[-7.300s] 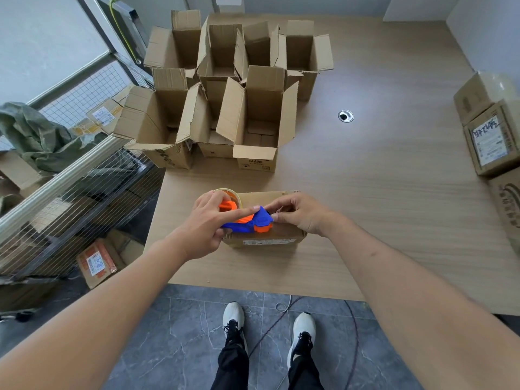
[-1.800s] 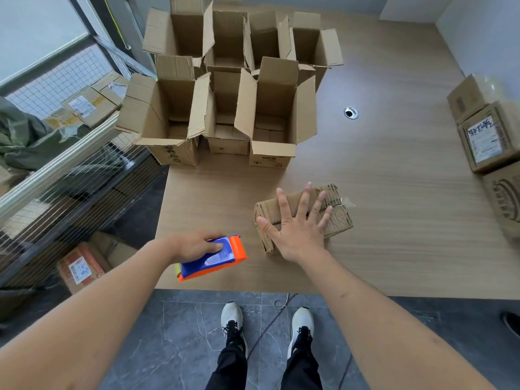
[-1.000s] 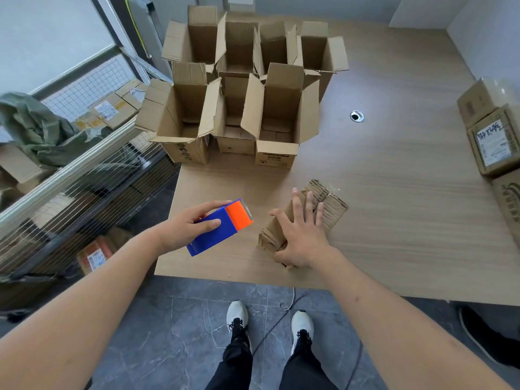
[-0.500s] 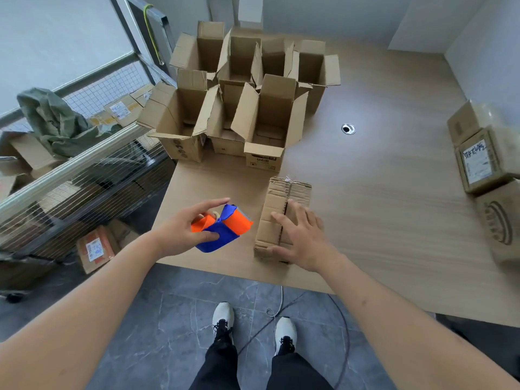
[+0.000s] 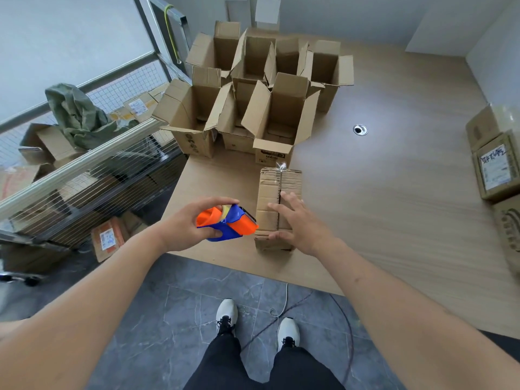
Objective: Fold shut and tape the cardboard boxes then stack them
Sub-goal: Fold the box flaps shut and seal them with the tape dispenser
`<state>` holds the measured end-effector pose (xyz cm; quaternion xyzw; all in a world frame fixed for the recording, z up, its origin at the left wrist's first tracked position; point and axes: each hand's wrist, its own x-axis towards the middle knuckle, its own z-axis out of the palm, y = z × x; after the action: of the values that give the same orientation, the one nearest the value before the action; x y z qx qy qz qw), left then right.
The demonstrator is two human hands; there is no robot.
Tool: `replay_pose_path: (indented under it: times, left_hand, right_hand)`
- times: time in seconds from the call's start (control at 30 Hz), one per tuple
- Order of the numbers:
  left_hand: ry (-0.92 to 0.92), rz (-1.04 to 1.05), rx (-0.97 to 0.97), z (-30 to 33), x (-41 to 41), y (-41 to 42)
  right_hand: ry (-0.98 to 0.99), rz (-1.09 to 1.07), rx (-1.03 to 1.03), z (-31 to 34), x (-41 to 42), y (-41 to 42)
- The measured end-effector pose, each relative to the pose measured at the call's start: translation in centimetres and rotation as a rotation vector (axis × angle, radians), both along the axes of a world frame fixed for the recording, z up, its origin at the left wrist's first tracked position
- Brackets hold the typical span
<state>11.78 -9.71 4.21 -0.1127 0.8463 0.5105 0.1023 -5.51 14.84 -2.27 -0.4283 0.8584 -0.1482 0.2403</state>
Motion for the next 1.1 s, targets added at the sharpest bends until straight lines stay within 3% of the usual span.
replay_pose_path:
  times: [0.1, 0.17, 0.27, 0.43, 0.6, 0.87, 1.1]
  left_hand:
    - [0.019, -0.027, -0.026, 0.7, -0.2, 0.1]
    - [0.022, -0.047, -0.036, 1.0, -0.5, 0.3]
    - [0.013, -0.079, -0.042, 1.5, -1.0, 0.5]
    - [0.004, -0.129, -0.046, 1.9, -1.2, 0.8]
    - [-0.005, -0.188, -0.055, 1.2, -1.0, 1.6]
    - [-0.129, -0.344, -0.239, 0.1, -0.2, 1.2]
    - [-0.243, -0.344, -0.239, -0.5, 0.4, -1.1]
  right_hand:
    - [0.001, -0.062, -0.302, 1.2, 0.5, 0.1]
    - [-0.217, -0.160, -0.509, 2.3, 1.1, -0.5]
    - [-0.508, -0.204, -0.530, 4.0, 2.1, -1.7]
    - [-0.418, -0.285, -0.585, 4.3, 2.7, -2.2]
    - [-0.462, -0.458, -0.692, 4.0, 3.7, -1.3]
    - [-0.481, -0.795, -0.633, 1.9, 5.7, 1.5]
    - [-0.380, -0.975, -0.602, 0.5, 5.2, 5.3]
